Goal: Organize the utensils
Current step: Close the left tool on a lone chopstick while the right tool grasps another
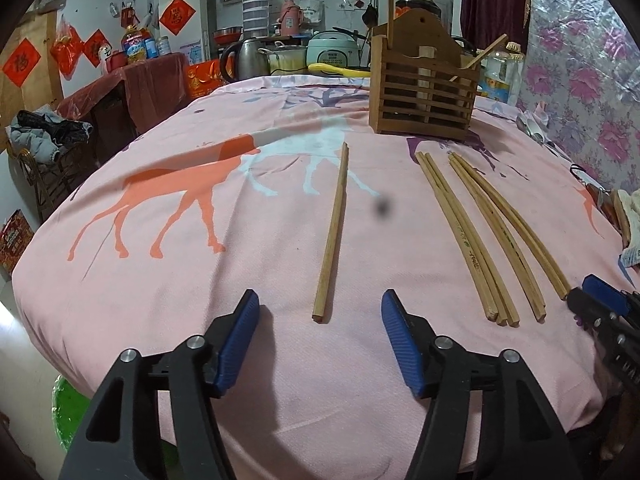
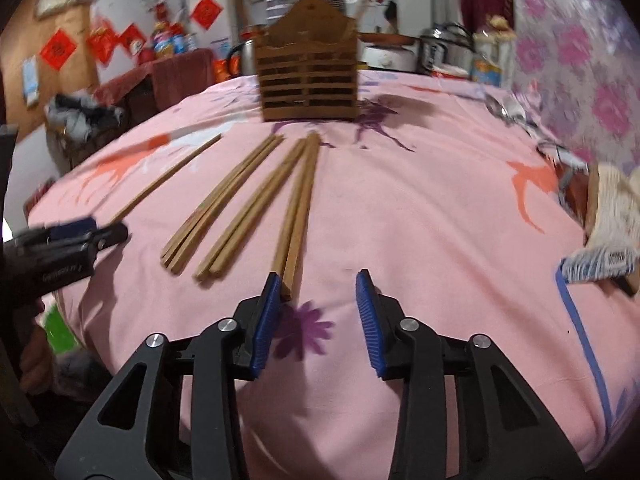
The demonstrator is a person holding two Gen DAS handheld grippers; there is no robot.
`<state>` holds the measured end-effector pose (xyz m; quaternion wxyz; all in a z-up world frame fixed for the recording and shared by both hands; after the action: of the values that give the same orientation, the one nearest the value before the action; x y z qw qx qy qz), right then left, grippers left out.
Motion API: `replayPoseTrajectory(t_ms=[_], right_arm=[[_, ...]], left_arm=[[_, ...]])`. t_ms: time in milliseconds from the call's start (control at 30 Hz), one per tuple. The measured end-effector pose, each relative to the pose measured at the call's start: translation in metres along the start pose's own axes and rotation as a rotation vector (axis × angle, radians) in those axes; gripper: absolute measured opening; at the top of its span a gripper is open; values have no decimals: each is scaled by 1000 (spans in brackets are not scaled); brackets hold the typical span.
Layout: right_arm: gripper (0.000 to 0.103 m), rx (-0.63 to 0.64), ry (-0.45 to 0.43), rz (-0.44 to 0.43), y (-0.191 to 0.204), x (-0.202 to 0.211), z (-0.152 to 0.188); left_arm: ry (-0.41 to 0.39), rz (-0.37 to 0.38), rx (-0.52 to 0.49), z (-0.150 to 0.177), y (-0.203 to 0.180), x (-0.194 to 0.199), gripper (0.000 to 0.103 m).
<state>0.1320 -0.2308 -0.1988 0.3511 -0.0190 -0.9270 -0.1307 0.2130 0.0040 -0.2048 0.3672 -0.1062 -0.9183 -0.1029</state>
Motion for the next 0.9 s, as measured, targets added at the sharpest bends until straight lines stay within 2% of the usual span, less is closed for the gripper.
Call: replayPoseTrajectory(t_ms=[133, 267, 367, 433, 500, 667, 767, 833, 900], right_arm=[[39, -17, 1, -40, -2, 3, 0], [38, -9, 1, -17, -1, 0, 0], [39, 54, -14, 11, 9, -2, 2], [30, 89, -21, 7, 16, -2, 3], [12, 98, -17, -33, 21, -3, 5], [7, 76, -15, -54, 17, -1, 5], [7, 50, -10, -65, 13, -1, 4], [7, 41, -5, -73, 13, -2, 4], [7, 41, -5, -72, 13, -3, 3]], left_arm=[[0, -5, -1, 1, 1, 0, 65], [0, -9, 1, 1, 1, 0, 67], [0, -9, 2, 2, 2, 0, 68], [-1, -10, 1, 2, 2, 0, 68], [0, -9, 2, 2, 2, 0, 68], [-1, 3, 7, 1, 2, -1, 67], [-4, 12, 17, -1, 4, -1, 54], [-5, 24, 30, -3, 6, -2, 34], [-4, 37, 44, -5, 8, -3, 22]])
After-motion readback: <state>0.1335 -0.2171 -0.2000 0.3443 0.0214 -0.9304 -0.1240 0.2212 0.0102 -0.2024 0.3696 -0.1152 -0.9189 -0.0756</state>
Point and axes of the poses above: each gripper's, at about its wrist camera, not at the fingertips, and x roughly against the way its jaws point, y to its left, z to its underside, the point moved 9 cm from there along -x, roughly the way its jaws point, and after that the axes turned 9 degrees about -x, right-handed, at the moved point
